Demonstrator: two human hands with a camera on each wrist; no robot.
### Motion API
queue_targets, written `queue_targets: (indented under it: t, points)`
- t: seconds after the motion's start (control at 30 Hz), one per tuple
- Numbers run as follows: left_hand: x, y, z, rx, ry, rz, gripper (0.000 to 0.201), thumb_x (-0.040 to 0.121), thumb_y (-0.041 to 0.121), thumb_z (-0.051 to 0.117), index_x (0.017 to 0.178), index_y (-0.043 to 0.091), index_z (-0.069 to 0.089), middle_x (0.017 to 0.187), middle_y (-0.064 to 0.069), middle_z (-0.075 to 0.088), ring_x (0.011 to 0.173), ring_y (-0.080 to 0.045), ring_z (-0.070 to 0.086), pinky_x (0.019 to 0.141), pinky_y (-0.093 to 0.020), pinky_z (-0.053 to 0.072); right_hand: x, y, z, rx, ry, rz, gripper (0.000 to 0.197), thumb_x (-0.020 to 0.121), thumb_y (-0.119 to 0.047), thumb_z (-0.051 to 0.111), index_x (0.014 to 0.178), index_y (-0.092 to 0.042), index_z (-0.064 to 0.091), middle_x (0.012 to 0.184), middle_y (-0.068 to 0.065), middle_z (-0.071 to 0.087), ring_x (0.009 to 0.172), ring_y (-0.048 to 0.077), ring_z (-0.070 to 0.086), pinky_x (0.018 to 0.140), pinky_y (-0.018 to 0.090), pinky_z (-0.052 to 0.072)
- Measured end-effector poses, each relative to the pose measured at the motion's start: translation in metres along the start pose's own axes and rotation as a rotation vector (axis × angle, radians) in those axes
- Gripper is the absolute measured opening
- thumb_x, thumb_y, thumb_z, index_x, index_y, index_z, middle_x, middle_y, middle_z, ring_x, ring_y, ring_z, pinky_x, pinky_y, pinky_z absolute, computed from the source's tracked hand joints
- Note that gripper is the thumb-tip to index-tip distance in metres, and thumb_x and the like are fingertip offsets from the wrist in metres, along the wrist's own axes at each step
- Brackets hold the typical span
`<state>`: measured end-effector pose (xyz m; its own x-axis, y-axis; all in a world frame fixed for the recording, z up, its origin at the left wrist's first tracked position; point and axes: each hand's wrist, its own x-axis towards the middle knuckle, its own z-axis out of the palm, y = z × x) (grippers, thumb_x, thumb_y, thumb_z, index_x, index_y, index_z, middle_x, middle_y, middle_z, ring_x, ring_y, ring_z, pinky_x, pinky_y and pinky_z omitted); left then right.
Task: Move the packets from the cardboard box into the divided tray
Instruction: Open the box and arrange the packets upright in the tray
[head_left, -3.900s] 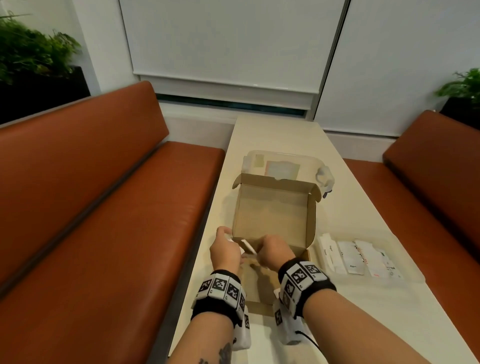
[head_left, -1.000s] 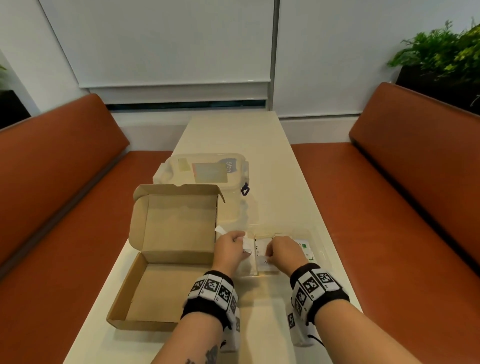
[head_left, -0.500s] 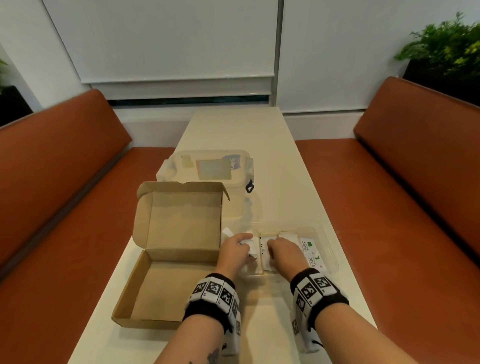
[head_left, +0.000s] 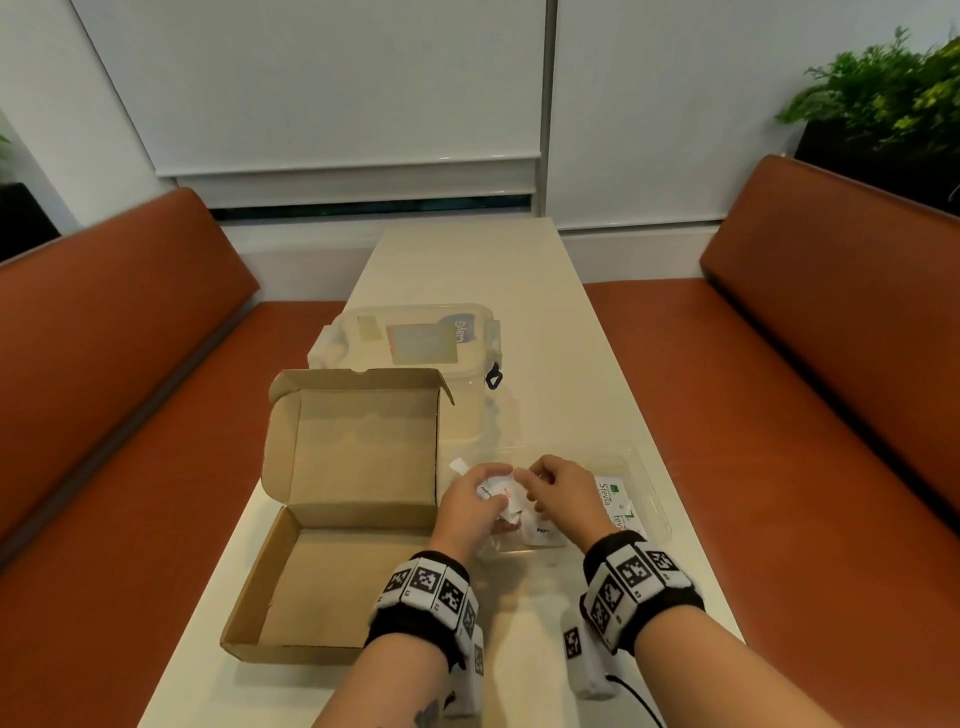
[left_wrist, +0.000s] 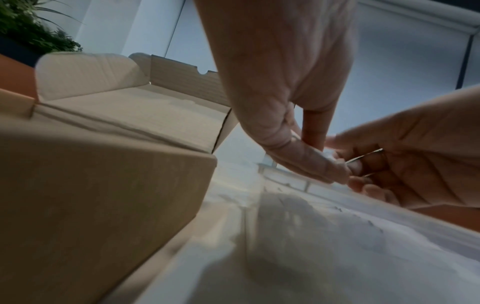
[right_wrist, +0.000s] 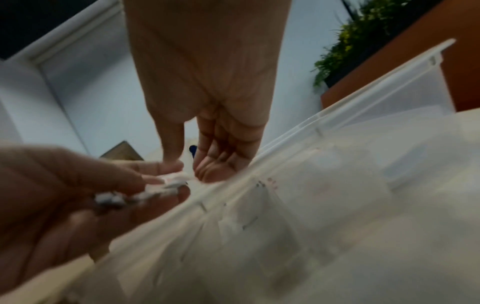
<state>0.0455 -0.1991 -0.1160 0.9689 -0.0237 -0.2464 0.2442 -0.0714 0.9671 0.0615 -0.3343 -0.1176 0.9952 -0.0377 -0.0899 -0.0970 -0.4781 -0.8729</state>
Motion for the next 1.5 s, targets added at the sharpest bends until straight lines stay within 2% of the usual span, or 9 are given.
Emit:
queue_targets:
  t: [0.2, 0.4, 0.53, 0.67, 0.83, 0.93, 1.0, 1.13, 1.5]
  points:
    - [-0.001, 0.000, 0.005, -0.076, -0.008, 0.004, 0.048, 0.090, -0.006, 0.053, 0.131, 0.021, 0.052, 0.122, -0.010, 0.046, 0.088, -0.025, 0.064, 0.074, -0.040, 0.060, -0.003, 0.007, -0.013, 0.235, -0.106, 0.106, 0.011, 0.077, -0.008, 0.075, 0.077, -0.005, 0.065, 0.068, 0.002, 0.062, 0.065, 0.015, 0.058, 0.065, 0.030, 0.055]
    - [-0.003, 0.002, 0.015, -0.080, -0.050, -0.030, 0.029, 0.090, -0.007, 0.054, 0.102, 0.019, 0.060, 0.119, -0.020, 0.053, 0.088, -0.032, 0.064, 0.061, -0.032, 0.060, -0.005, 0.010, -0.025, 0.317, -0.048, 0.134, 0.012, 0.083, -0.002, 0.067, 0.082, -0.004, 0.056, 0.076, 0.013, 0.065, 0.059, 0.021, 0.061, 0.064, 0.033, 0.054]
    - [-0.002, -0.002, 0.019, -0.072, -0.009, -0.035, 0.029, 0.090, -0.010, 0.050, 0.103, 0.013, 0.061, 0.123, -0.023, 0.049, 0.100, -0.041, 0.062, 0.065, -0.037, 0.061, -0.004, 0.019, -0.041, 0.141, 0.049, 0.094, 0.012, 0.081, -0.002, 0.069, 0.087, -0.009, 0.061, 0.072, 0.008, 0.064, 0.064, 0.021, 0.060, 0.070, 0.033, 0.053]
    - [-0.001, -0.012, 0.019, -0.052, 0.044, -0.048, 0.032, 0.091, -0.007, 0.050, 0.110, 0.016, 0.061, 0.123, -0.019, 0.051, 0.092, -0.034, 0.066, 0.060, -0.028, 0.059, -0.007, 0.032, -0.059, -0.167, 0.029, 0.051, 0.002, 0.083, -0.012, 0.071, 0.085, -0.013, 0.070, 0.075, -0.005, 0.063, 0.073, 0.011, 0.057, 0.062, 0.013, 0.041]
    - [0.002, -0.017, 0.023, -0.039, 0.069, -0.039, 0.033, 0.092, -0.006, 0.050, 0.113, 0.017, 0.060, 0.123, -0.019, 0.053, 0.095, -0.035, 0.065, 0.059, -0.027, 0.059, -0.010, 0.037, -0.061, -0.463, -0.097, 0.074, 0.011, 0.085, -0.012, 0.068, 0.093, -0.010, 0.074, 0.096, 0.004, 0.072, 0.084, 0.013, 0.063, 0.076, 0.020, 0.047]
    - [0.002, -0.016, 0.024, -0.031, 0.063, -0.030, 0.033, 0.091, -0.006, 0.050, 0.111, 0.018, 0.060, 0.123, -0.018, 0.053, 0.097, -0.035, 0.065, 0.063, -0.031, 0.060, -0.010, 0.035, -0.057, -0.531, -0.114, 0.066, 0.011, 0.084, -0.011, 0.068, 0.092, -0.010, 0.075, 0.096, 0.004, 0.072, 0.089, 0.015, 0.064, 0.073, 0.018, 0.043]
    - [0.002, -0.017, 0.024, -0.035, 0.064, -0.026, 0.033, 0.091, -0.006, 0.051, 0.111, 0.018, 0.060, 0.123, -0.018, 0.054, 0.097, -0.034, 0.065, 0.064, -0.032, 0.060, -0.011, 0.035, -0.054, -0.573, -0.121, 0.036, 0.007, 0.082, -0.008, 0.067, 0.082, -0.013, 0.072, 0.091, 0.003, 0.070, 0.082, 0.015, 0.061, 0.069, 0.019, 0.040]
    - [0.000, -0.018, 0.022, -0.055, 0.048, -0.032, 0.033, 0.092, -0.005, 0.051, 0.114, 0.018, 0.060, 0.122, -0.016, 0.054, 0.096, -0.033, 0.065, 0.064, -0.032, 0.060, -0.012, 0.035, -0.051, -0.620, -0.147, -0.004, 0.032, 0.075, -0.003, 0.068, 0.061, -0.022, 0.047, 0.076, -0.003, 0.055, 0.071, 0.014, 0.051, 0.057, 0.020, 0.036]
    - [-0.006, -0.006, 0.019, -0.103, -0.025, -0.128, 0.055, 0.085, -0.020, 0.033, 0.119, 0.018, 0.056, 0.118, -0.015, 0.044, 0.081, -0.025, 0.063, 0.058, -0.028, 0.059, -0.011, 0.039, -0.042, -0.629, -0.093, 0.047, 0.038, 0.076, 0.001, 0.063, 0.059, -0.021, 0.036, 0.063, -0.007, 0.043, 0.069, 0.017, 0.048, 0.049, 0.016, 0.026]
